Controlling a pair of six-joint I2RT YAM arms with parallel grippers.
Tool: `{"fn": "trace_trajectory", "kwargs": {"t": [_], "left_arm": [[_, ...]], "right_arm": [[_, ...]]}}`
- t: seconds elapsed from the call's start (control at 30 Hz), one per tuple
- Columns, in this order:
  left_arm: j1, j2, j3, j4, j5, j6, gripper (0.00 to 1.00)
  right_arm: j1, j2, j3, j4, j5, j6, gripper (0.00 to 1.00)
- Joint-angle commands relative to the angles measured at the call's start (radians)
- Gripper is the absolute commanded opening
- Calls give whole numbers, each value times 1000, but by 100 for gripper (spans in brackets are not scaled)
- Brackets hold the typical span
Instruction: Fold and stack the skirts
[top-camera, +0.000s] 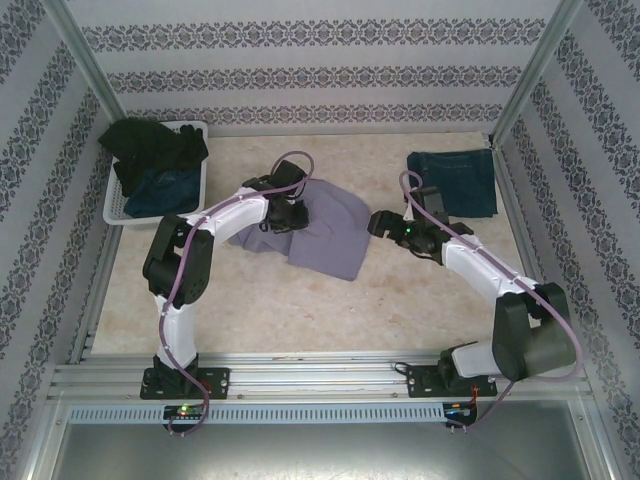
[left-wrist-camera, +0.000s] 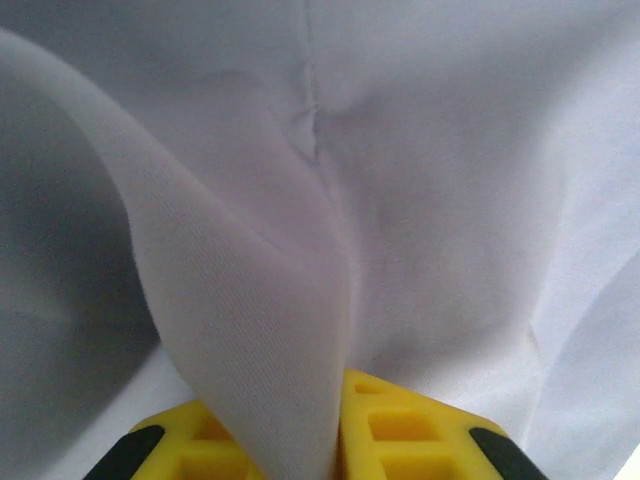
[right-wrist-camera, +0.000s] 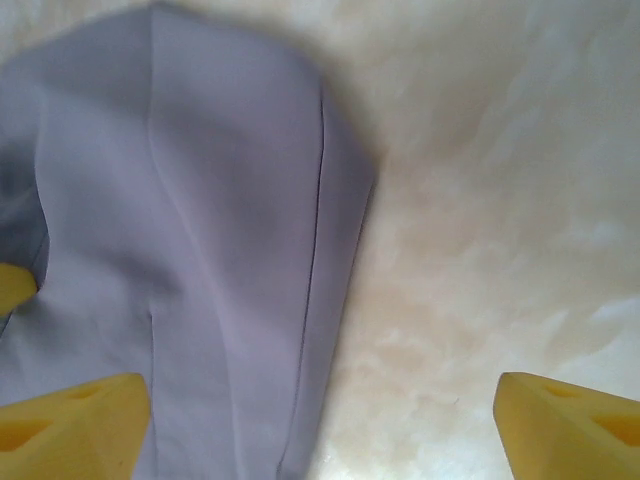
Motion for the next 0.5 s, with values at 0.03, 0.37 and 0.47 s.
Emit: {"fn": "trace_trajectory", "kwargs": {"t": [0.03, 0.37, 0.47], "left_arm": [[11, -47, -39, 33, 85, -7, 34], [53, -349, -203, -22, -97, 6, 100], [124, -355, -269, -42, -133, 20, 100]], "right_arm": [[72, 49, -21, -96, -56, 169, 80], [181, 103, -54, -100, -67, 319, 62], [189, 132, -50, -63, -130, 308, 58]]}}
